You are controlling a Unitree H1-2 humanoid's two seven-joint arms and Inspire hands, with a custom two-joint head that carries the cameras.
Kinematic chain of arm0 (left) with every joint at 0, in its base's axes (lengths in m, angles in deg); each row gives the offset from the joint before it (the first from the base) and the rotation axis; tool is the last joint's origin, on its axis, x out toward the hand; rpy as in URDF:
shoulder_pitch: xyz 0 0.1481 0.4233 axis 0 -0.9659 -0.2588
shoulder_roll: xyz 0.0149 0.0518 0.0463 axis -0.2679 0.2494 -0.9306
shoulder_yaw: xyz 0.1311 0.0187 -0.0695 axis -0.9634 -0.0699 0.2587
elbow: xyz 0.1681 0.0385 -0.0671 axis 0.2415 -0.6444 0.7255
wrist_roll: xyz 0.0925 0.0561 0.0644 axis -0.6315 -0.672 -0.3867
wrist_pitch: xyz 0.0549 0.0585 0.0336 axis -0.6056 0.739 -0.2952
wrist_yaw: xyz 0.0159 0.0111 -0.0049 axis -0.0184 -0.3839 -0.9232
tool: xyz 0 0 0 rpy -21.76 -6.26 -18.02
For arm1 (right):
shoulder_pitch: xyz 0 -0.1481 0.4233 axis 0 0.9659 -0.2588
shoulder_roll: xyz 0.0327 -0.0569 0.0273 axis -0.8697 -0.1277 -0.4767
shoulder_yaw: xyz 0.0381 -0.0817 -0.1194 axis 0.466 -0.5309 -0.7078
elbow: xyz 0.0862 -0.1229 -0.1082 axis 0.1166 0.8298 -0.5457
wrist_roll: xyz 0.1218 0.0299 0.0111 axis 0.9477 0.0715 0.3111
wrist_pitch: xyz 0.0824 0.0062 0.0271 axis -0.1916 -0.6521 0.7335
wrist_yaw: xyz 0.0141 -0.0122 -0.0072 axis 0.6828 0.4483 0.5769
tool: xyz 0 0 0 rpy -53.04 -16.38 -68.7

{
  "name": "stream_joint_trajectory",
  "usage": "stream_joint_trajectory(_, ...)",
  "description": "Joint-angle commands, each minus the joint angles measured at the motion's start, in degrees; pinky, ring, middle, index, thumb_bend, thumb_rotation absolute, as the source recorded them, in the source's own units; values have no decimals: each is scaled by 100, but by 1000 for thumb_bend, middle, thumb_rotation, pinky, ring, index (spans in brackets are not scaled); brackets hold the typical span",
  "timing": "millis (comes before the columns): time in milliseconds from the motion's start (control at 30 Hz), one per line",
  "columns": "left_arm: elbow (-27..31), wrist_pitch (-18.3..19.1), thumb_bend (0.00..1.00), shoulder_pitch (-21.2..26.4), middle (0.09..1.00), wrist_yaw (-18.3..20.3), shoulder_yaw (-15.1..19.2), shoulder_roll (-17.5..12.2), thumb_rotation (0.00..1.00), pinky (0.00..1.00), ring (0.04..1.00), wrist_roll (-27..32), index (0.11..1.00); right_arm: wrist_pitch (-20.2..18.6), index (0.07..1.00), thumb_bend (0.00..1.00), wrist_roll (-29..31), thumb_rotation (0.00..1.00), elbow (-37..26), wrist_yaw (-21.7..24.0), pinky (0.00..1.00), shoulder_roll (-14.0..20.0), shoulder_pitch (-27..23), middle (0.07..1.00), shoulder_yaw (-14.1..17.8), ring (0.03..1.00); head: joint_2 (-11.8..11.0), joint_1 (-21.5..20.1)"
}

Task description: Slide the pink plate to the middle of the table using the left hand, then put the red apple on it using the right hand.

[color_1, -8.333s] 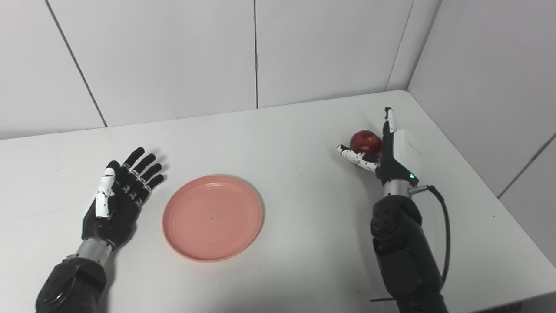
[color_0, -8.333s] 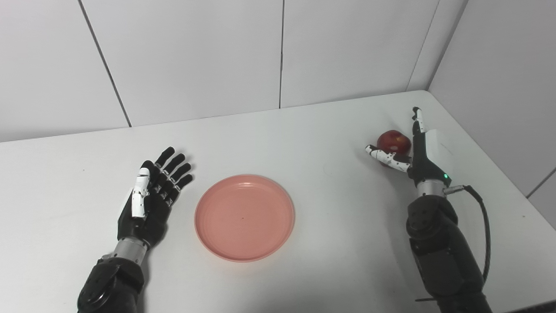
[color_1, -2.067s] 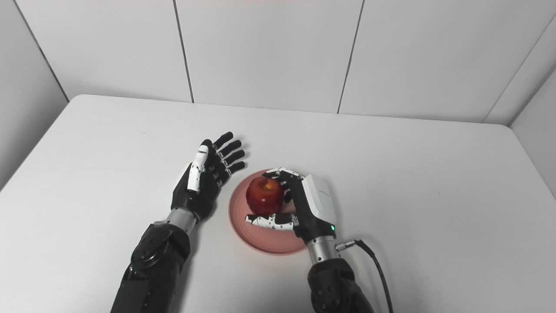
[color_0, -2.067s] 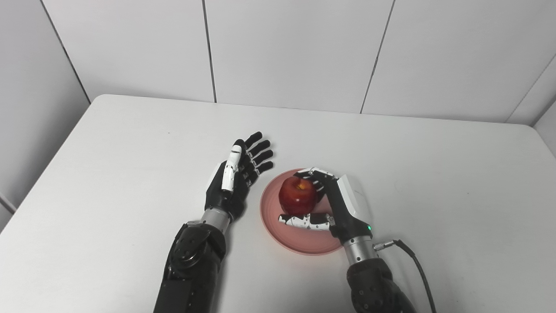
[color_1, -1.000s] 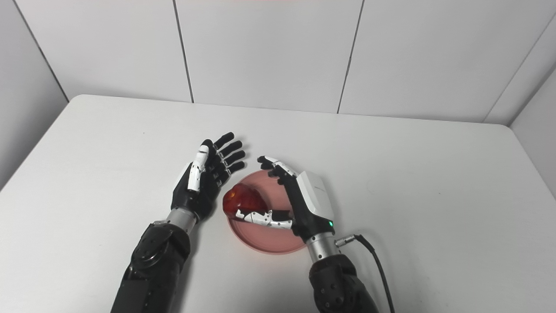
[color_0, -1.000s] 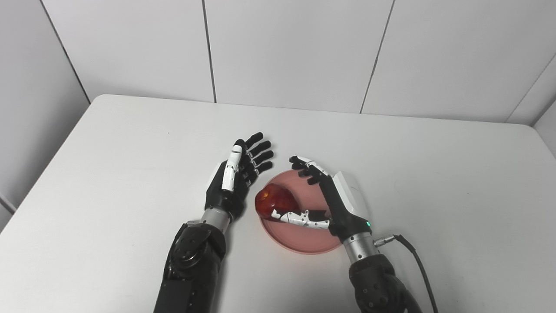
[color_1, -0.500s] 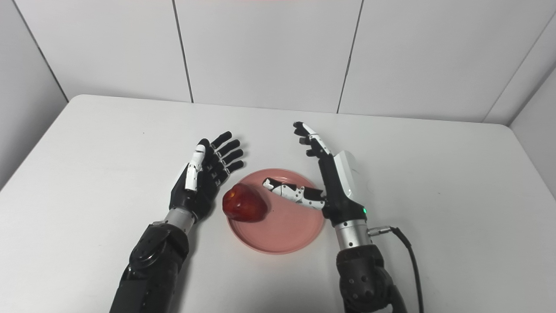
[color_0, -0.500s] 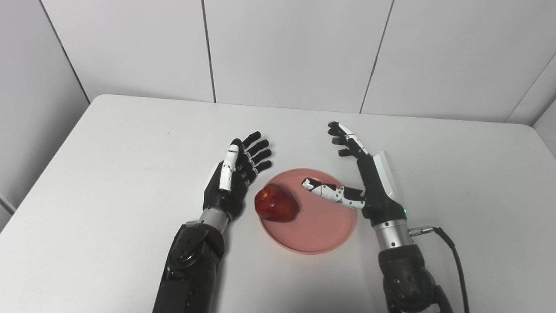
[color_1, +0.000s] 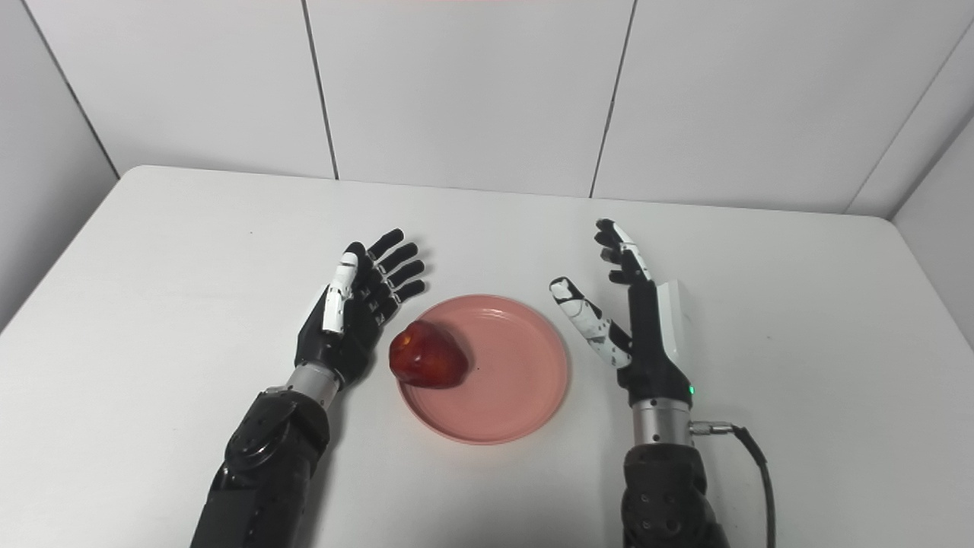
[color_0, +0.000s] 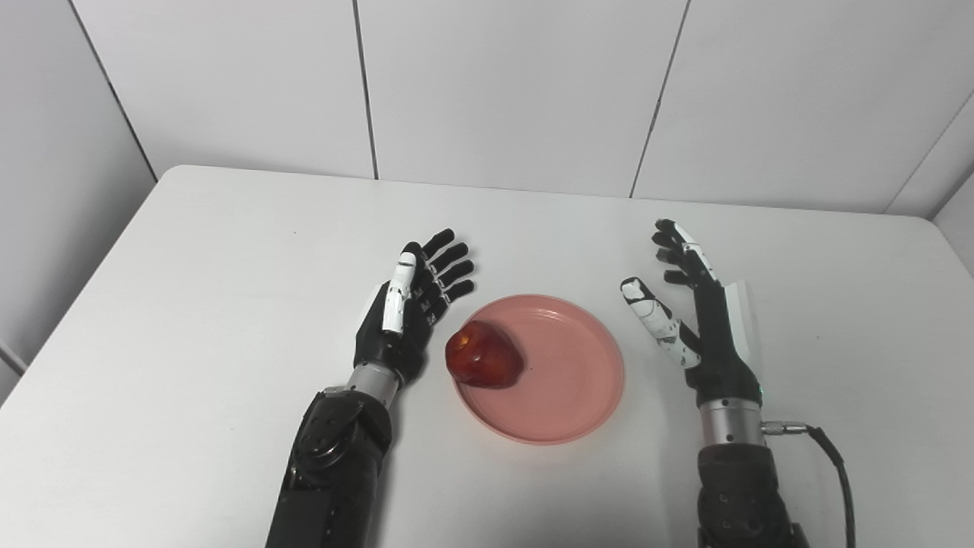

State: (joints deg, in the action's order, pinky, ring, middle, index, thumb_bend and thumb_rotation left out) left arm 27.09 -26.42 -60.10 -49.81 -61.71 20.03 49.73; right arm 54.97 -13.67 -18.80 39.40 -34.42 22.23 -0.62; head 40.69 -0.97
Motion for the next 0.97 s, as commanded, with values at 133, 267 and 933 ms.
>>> stream_joint_trajectory(133,-225,247,352,-198,839,-130,65,-36,1000,817,833,-41,820,316,867,658,573,1000,277,-217,770,-55,-16,851,193,813,1,22)
stream_joint_trajectory(267,-209,249,353,-202,843,-103,65,-51,1000,822,835,-45,824,349,870,565,946,1000,506,-203,783,-75,7,858,276,829,8,36)
stream_joint_trajectory(933,-150,255,353,-239,842,-125,55,-66,1000,820,835,-82,823,393,891,170,1668,999,741,-155,819,-179,99,880,222,860,22,92)
